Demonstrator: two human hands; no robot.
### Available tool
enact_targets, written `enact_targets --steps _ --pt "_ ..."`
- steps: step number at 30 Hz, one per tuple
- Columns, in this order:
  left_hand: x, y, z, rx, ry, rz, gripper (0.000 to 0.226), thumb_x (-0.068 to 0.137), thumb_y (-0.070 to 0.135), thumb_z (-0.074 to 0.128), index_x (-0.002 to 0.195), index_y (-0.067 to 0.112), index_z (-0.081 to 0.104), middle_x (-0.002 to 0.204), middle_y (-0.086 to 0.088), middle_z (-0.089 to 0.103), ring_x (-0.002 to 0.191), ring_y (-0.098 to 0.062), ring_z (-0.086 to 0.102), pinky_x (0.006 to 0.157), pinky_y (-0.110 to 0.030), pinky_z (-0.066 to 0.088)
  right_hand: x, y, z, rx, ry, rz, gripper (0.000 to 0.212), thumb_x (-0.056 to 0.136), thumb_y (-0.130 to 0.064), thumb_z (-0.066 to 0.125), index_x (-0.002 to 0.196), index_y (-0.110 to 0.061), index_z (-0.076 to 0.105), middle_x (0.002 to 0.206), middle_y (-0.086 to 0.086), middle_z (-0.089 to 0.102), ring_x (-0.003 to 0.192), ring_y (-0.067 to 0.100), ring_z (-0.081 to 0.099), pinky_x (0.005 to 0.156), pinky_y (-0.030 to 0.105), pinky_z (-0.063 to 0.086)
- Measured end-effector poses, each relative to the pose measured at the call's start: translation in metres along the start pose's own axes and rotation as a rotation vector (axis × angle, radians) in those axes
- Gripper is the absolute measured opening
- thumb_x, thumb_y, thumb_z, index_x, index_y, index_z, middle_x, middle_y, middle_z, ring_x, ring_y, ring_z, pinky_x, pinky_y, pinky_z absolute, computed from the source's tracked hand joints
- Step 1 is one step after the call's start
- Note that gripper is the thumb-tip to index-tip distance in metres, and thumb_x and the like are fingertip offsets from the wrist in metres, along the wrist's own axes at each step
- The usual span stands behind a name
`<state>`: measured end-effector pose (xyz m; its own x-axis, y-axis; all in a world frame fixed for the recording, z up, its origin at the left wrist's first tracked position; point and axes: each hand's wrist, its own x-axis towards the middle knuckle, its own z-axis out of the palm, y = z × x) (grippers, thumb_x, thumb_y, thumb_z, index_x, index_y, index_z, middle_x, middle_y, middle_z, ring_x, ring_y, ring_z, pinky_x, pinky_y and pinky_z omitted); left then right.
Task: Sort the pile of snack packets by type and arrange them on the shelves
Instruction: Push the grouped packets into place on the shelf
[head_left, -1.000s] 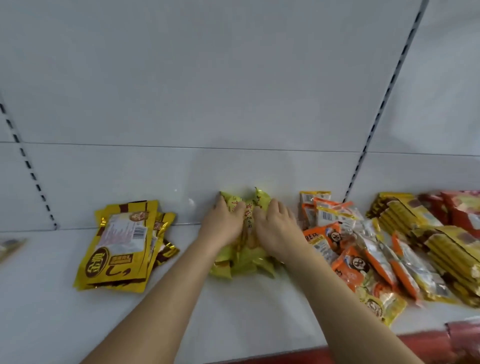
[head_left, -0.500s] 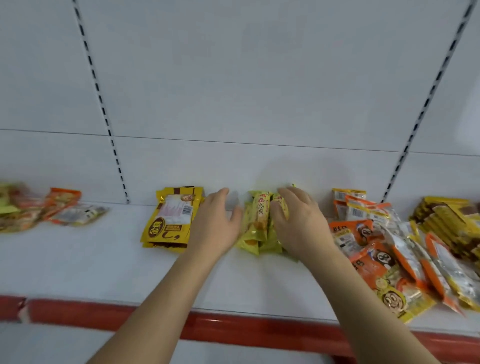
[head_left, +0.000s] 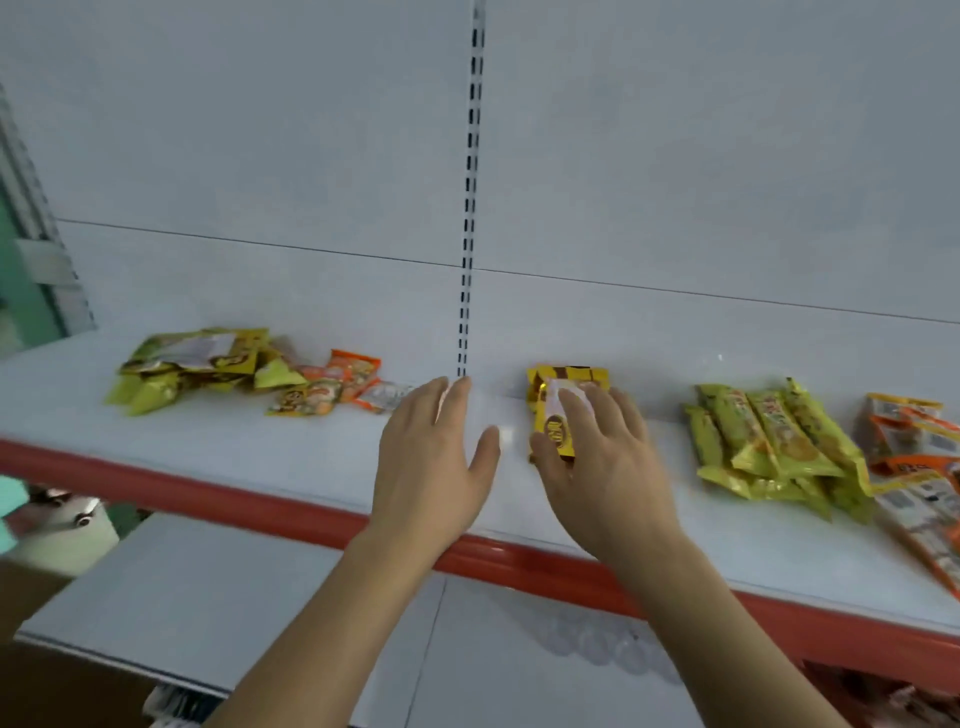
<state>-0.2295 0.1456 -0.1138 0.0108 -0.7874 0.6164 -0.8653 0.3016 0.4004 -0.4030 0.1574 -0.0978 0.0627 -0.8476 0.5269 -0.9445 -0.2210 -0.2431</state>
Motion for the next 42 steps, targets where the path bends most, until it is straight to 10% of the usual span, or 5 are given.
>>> enact_targets --steps 15,25,32,37,42 --pt "0.014 -0.194 -0.066 0.163 -0.046 -0.092 0.048 0.091 0.029 0.067 0.134 0.009 0.060 0.126 -0.009 0.065 0.114 -0.033 0.062 0.093 -0.043 0.053 0.072 -0.162 0.113 -0.041 -0.251 -0.104 0.067 0.100 -0.054 0.036 0.157 -0.020 0.020 0.161 0.008 0.026 0.151 0.030 0.014 0.122 0.043 0.020" --pt "0.069 -0.287 -0.078 0.218 -0.018 -0.115 0.042 0.088 0.027 0.062 0.124 0.006 0.066 0.116 -0.012 0.068 0.105 -0.037 0.064 0.087 -0.046 0.054 0.134 -0.233 0.182 0.039 -0.282 -0.209 0.070 0.090 -0.055 0.043 0.148 -0.016 0.041 0.145 0.009 0.049 0.138 0.035 0.037 0.112 0.049 0.036" --pt "0.092 -0.363 -0.096 0.208 -0.003 -0.124 0.050 0.079 0.024 0.042 0.119 0.007 0.066 0.118 -0.014 0.068 0.115 -0.039 0.062 0.092 -0.051 0.054 0.163 -0.311 0.217 0.041 -0.302 -0.345 0.073 0.092 -0.053 0.049 0.155 -0.022 0.028 0.163 0.009 0.025 0.150 0.034 0.019 0.119 0.052 0.027" --pt "0.101 -0.402 -0.111 -0.038 -0.137 -0.095 0.049 0.090 0.013 0.055 0.139 0.016 0.056 0.136 -0.004 0.060 0.125 -0.027 0.055 0.092 -0.037 0.047 0.173 -0.349 0.242 -0.071 -0.180 -0.389 0.043 0.080 -0.034 0.049 0.118 -0.026 0.068 0.110 -0.001 0.071 0.109 0.032 0.063 0.092 0.044 0.050" --pt "0.109 -0.416 -0.119 -0.092 0.262 -0.016 0.049 0.088 0.018 0.060 0.136 0.004 0.056 0.134 -0.015 0.059 0.129 -0.034 0.053 0.106 -0.051 0.048 0.168 -0.355 0.230 -0.021 0.180 -0.229 0.022 0.084 -0.022 0.057 0.093 -0.021 0.077 0.079 -0.002 0.074 0.071 0.031 0.067 0.062 0.036 0.052"
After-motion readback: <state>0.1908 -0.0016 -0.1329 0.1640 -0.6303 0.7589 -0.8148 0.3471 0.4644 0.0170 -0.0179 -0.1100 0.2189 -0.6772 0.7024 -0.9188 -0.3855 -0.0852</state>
